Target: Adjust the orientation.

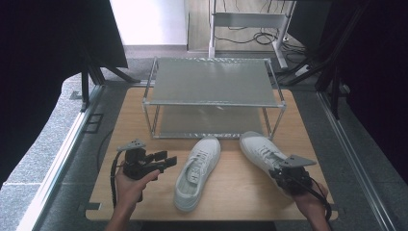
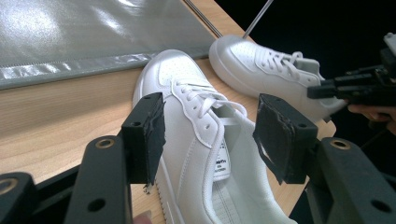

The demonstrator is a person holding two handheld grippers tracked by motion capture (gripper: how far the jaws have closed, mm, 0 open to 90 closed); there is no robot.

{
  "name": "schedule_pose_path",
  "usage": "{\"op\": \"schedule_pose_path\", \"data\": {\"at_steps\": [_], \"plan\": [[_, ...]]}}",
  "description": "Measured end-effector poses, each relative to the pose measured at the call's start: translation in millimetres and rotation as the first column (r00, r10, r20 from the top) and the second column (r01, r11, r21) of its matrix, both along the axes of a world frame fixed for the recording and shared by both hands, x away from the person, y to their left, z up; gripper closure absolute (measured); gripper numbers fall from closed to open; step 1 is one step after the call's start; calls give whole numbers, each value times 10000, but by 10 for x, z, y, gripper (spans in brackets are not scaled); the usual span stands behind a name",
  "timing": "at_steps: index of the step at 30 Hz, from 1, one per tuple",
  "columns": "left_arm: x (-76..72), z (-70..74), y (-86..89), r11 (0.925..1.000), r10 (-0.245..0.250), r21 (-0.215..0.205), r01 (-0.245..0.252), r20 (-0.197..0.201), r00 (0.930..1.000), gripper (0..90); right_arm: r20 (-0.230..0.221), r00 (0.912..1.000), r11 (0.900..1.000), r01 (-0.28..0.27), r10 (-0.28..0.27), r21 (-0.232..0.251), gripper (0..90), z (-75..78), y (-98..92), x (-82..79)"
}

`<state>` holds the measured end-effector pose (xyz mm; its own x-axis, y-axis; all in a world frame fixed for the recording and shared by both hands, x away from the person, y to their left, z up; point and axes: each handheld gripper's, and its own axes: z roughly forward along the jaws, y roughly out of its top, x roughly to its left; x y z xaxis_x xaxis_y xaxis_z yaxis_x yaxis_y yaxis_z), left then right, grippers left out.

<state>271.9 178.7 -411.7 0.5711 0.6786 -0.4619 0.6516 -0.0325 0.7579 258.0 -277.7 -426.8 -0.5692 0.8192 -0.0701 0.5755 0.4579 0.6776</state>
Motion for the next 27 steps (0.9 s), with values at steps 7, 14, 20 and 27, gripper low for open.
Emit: {"op": "schedule_pose_path", "data": {"at_steps": [7, 14, 20, 27], "plan": [[-13, 17, 4, 10000, 4, 9, -4, 57, 10000, 432, -620, 9976, 9950, -257, 317, 960, 845, 13, 116, -89], [-23, 45, 54, 9999, 99, -88, -98, 126, 9999, 432, -1043, 9920, 9708, -445, 708, 2356, 797, -37, 159, -60], [-46, 79, 60, 9999, 21, -121, -18, 206, 9998, 430, -581, 9957, 9730, -575, 722, 2236, 687, -52, 116, -82], [-40, 82, 71, 9999, 17, -166, -13, 196, 9998, 431, 116, 9978, 9602, -661, 654, 2714, 615, 80, 12, -106]]}}
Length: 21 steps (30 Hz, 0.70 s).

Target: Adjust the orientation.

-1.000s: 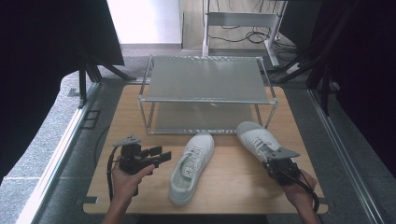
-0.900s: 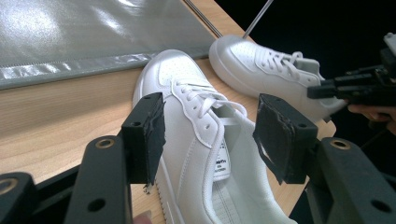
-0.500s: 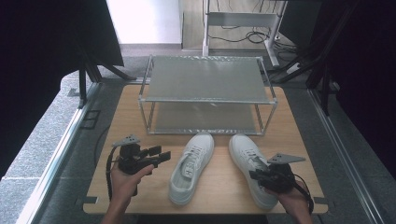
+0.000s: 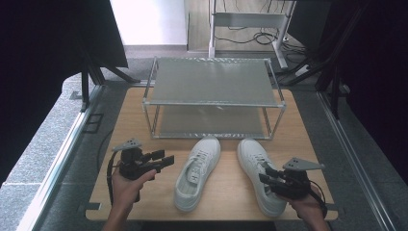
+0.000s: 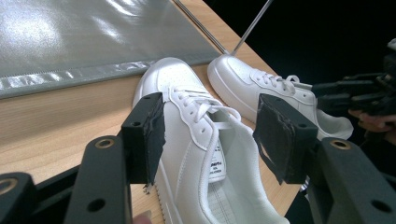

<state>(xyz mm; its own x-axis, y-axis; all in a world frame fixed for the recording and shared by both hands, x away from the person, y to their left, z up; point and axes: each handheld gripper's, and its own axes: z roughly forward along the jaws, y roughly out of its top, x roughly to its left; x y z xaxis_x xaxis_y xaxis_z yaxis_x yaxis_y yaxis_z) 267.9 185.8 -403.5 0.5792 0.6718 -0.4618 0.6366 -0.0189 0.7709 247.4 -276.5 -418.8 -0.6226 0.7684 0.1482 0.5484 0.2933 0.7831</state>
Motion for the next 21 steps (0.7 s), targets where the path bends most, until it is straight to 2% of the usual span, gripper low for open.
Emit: {"op": "schedule_pose_path", "data": {"at_steps": [2, 6, 10, 15, 21], "plan": [[4, -5, 6, 10000, 28, -16, -28, 6, 10000, 431, 343, 9991, 9997, 236, -238, 73, 587, 75, -48, -2], [4, -6, 9, 10000, 36, -2, -36, 30, 10000, 431, 606, 9976, 9993, 333, -341, 145, 555, 133, -76, 7], [9, -9, 17, 10000, 21, -1, -21, 90, 10000, 430, 1073, 9932, 9989, 456, -441, -117, 510, 235, -80, 76], [23, -12, 35, 10000, 31, 11, -31, 117, 9999, 427, 981, 9931, 9964, 692, -642, -482, 468, 284, -149, 196], [16, -16, 35, 10000, 38, 18, -38, 77, 10000, 426, 1101, 9889, 9936, 1046, -994, -424, 458, 238, -201, 215]]}}
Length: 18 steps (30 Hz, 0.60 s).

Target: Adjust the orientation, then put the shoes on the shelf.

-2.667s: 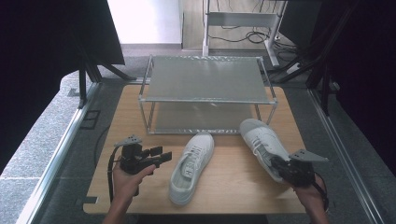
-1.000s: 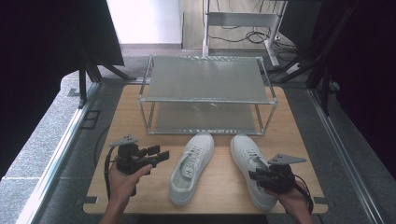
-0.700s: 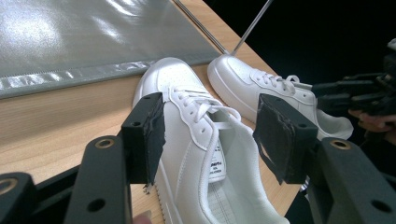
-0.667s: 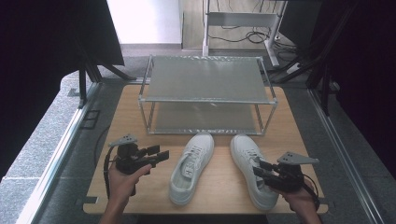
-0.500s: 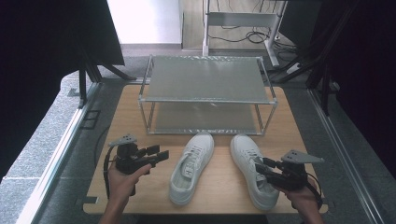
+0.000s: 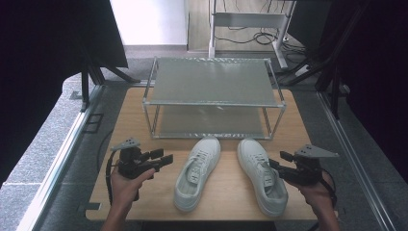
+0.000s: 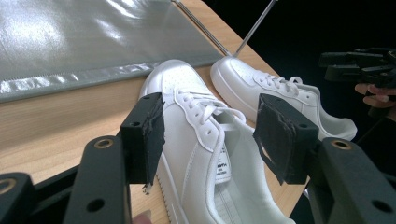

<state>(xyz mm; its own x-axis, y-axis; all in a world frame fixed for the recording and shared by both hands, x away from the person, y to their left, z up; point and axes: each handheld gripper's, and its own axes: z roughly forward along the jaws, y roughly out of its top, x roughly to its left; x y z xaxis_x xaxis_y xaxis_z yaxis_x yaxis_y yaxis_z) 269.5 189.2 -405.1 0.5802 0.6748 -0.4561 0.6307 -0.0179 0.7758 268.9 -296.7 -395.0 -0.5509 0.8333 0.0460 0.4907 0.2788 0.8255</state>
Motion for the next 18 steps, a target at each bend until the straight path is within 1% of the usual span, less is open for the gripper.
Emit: {"op": "schedule_pose_path", "data": {"at_steps": [3, 5, 6, 7, 8, 9, 10, 11, 12, 13, 14, 15, 16, 17, 18], "plan": [[-11, 7, -2, 10000, -9, -10, 9, 8, 10000, 415, 80, 9999, 10000, 98, -98, -17, 452, -17, -38, -48], [-15, 29, -3, 10000, -24, 60, 24, 96, 10000, 412, 127, 9997, 9998, 216, -216, -39, 449, -36, -81, -89], [-13, 34, -6, 10000, -5, 31, 5, 111, 9999, 412, 185, 9993, 9995, 317, -317, -15, 451, -48, -109, -108], [-13, 34, -6, 10000, -5, 31, 5, 111, 9999, 412, 185, 9993, 9995, 317, -317, -15, 451, -48, -109, -108], [-7, 31, -10, 10000, 1, 45, -1, 86, 10000, 412, 244, 9988, 9991, 430, -430, 19, 452, -62, -141, -123], [-9, 22, -19, 10000, 67, 61, -67, 38, 10000, 414, 185, 9975, 9972, 680, -685, 297, 457, -88, -209, -158], [-10, 14, -31, 9999, 75, 81, -76, 34, 10000, 414, 185, 9975, 9972, 680, -685, 297, 457, -88, -209, -158], [9, -8, -78, 9997, -104, 240, 106, -83, 9999, 411, 171, 9975, 9964, 678, -688, 516, 468, -100, -240, -186], [6, -4, -103, 9996, 57, 291, -59, 71, 10000, 409, 133, 9964, 9945, 829, -839, 636, 472, -87, -241, -199], [6, -4, -103, 9996, 57, 291, -59, 71, 10000, 428, 254, 9961, 9943, 830, -848, 675, 481, -52, -219, -233], [-10, 1, -207, 9890, -373, 1433, 355, 97, 9993, 415, 500, 9966, 9951, 611, -651, 776, 484, -21, -169, -268], [-10, 1, -207, 9890, -373, 1433, 355, 97, 9993, 398, 500, 9966, 9951, 611, -651, 776, 484, -21, -169, -268], [-6, 71, -285, 9994, 281, 160, -291, 582, 9979, 443, 317, 9995, 9957, 36, -65, 926, 501, -25, -66, -324], [-6, 71, -285, 9994, 281, 160, -291, 582, 9979, 442, 317, 9995, 9957, 36, -65, 926, 501, -25, -66, -324], [10, 93, -379, 9956, -317, 900, 262, 604, 9977, 442, 105, 9997, 9846, -246, 232, 1731, 499, -28, 2, -271]]}}
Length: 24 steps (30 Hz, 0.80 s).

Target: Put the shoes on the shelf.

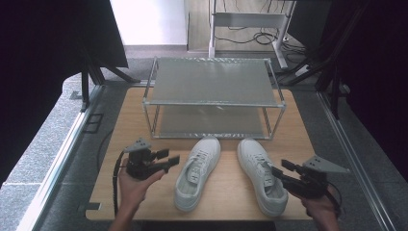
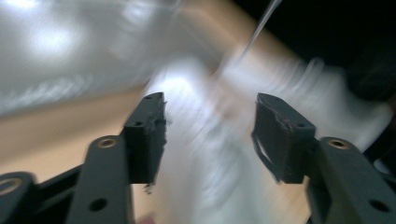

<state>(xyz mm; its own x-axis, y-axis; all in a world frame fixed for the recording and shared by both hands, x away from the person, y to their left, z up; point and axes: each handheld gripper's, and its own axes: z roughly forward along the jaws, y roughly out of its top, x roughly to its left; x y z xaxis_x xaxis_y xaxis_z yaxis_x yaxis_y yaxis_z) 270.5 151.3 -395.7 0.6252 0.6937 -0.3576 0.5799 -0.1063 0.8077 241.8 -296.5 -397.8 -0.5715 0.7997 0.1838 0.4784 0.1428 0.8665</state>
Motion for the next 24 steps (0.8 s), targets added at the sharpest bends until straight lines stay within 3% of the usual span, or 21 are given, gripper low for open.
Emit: {"op": "schedule_pose_path", "data": {"at_steps": [1, 2, 3, 4, 5, 6, 10, 12, 13, 14, 16, 17, 18, 19, 20, 21, 22, 24], "plan": [[3, -4, -118, 9852, -166, 1710, 140, 139, 9998, 398, -231, 9992, 9994, -334, 333, -15, 492, -2, 86, 49], [20, -54, -112, 9909, -631, 1169, 666, -331, 9975, 389, 1, 9984, 9910, -562, 566, -1217, 488, -49, 223, 25], [20, -54, -112, 9909, -631, 1169, 666, -331, 9975, 389, 1, 9984, 9910, -562, 566, -1217, 488, -49, 223, 25], [53, -59, -1, 9971, -755, 34, 759, -652, 9950, 389, 33, 9996, 9922, -282, 288, -1212, 497, -57, 203, -17], [53, -59, -1, 9971, -755, 34, 759, -652, 9950, 388, 150, 9998, 9937, -110, 127, -1113, 497, -44, 172, -47], [37, -39, 39, 9973, -530, 486, 558, -567, 9970, 387, 97, 9998, 9954, -141, 150, -951, 504, -28, 150, -74], [-12, -24, 54, 9982, -434, 402, 454, -512, 9977, 384, 114, 9989, 9912, -441, 459, -1248, 554, 0, 261, -221], [-26, -38, 34, 9976, -525, 409, 551, -606, 9968, 382, 115, 9950, 9864, -968, 992, -1328, 672, -27, 423, -367], [-17, -53, 24, 9970, -576, 480, 609, -669, 9961, 379, -105, 9914, 9810, -1304, 1303, -1439, 781, -93, 524, -472], [-7, -63, 21, 9968, -593, 488, 628, -710, 9957, 379, -195, 9903, 9780, -1393, 1379, -1550, 820, -147, 573, -526], [8, -80, 24, 9973, -546, 454, 584, -808, 9952, 378, -481, 9880, 9618, -1540, 1469, -2265, 875, -268, 672, -589], [8, -80, 24, 9973, -546, 454, 584, -808, 9952, 378, -481, 9880, 9618, -1540, 1469, -2265, 875, -268, 672, -589], [17, -95, 26, 9973, -544, 449, 585, -875, 9947, 378, -762, 9870, 9459, -1573, 1413, -2837, 900, -377, 731, -588], [17, -95, 26, 9973, -544, 449, 585, -875, 9947, 377, -762, 9870, 9459, -1573, 1413, -2837, 900, -377, 731, -588], [19, -102, 24, 9970, -554, 487, 599, -902, 9944, 377, -968, 9851, 9392, -1649, 1420, -3011, 900, -430, 746, -572], [13, -104, 21, 9965, -574, 560, 627, -914, 9942, 375, -1029, 9896, 9141, -1330, 1008, -3831, 900, -523, 757, -555], [10, -102, 22, 9964, -580, 559, 633, -914, 9941, 375, -971, 9921, 8964, -1140, 798, -4283, 900, -555, 747, -548], [5, -96, 26, 9968, -527, 557, 579, -906, 9945, 375, -832, 9952, 8907, -831, 511, -4470, 900, -559, 677, -538]]}}
